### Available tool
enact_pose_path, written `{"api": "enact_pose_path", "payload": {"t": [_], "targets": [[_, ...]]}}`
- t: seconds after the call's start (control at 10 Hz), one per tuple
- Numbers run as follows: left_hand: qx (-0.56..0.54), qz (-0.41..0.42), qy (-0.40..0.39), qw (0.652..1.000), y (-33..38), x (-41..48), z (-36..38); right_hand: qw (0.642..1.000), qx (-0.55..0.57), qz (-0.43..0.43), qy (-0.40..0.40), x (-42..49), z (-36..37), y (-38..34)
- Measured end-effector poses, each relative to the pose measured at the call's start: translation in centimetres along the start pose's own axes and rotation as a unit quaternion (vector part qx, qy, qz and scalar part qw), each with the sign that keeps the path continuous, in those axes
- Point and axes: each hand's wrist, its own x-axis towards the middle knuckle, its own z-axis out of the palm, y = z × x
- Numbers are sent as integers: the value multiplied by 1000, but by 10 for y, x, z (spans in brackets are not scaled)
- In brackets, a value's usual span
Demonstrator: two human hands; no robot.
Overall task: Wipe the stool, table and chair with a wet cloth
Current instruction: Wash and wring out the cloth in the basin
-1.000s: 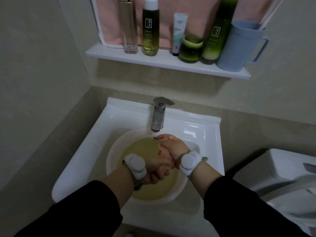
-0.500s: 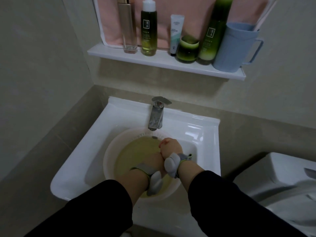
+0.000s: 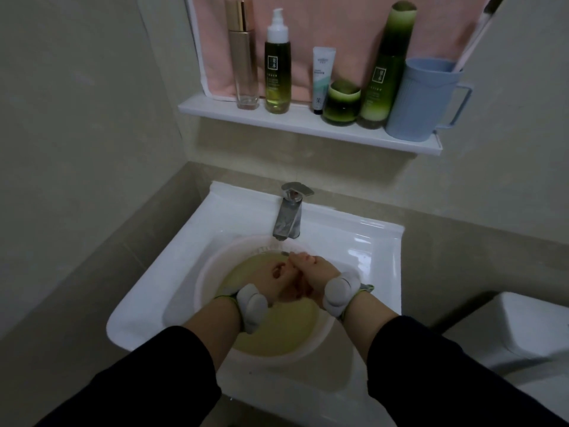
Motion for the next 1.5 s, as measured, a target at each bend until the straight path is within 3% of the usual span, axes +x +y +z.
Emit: {"api": "enact_pose_path", "payload": {"t": [0.1, 0.3, 0.4, 0.5, 0.6, 0.7, 0.8, 0.9, 1.0, 1.1, 1.2, 1.3, 1.4, 1.5], "targets": [[-31, 6, 56, 998, -9, 6, 0, 999, 32, -6, -8, -5, 3, -2], [-201, -60, 82, 974, -12, 10, -8, 999, 18, -38, -23, -24, 2, -9], [-291, -116, 136, 940, -19, 10, -22, 999, 44, -27, -3, -27, -2, -1], [-451, -174, 109, 869, -26, 12, -39, 1000, -16, -3, 22, -29, -2, 4], [-583, -147, 9, 799, -25, 12, -52, 993, -107, 29, 42, -40, 6, 2], [-642, -121, -38, 756, -26, -7, -59, 995, 35, 78, 49, -61, 33, -1], [-694, -117, -32, 709, -34, -37, -48, 964, 249, 96, 12, -74, 67, -10], [-660, -142, -89, 732, -37, -62, -38, 956, 286, 48, 41, -82, 95, -23], [-601, -185, -86, 773, -45, -72, -36, 990, 118, -24, 70, -96, 115, -29], [-533, -157, -60, 829, -54, -84, -39, 989, 16, -74, 131, -107, 122, -28], [-451, -143, -24, 881, -66, -95, -47, 984, -66, -85, 144, -114, 129, -25], [-358, -130, 22, 924, -74, -109, -57, 989, -75, -69, 109, -121, 138, -31], [-316, -117, 50, 940, -85, -124, -74, 994, -43, -81, 65, -120, 139, -40], [-361, -156, 131, 910, -100, -137, -89, 996, -19, -86, 9, -118, 144, -53]]}}
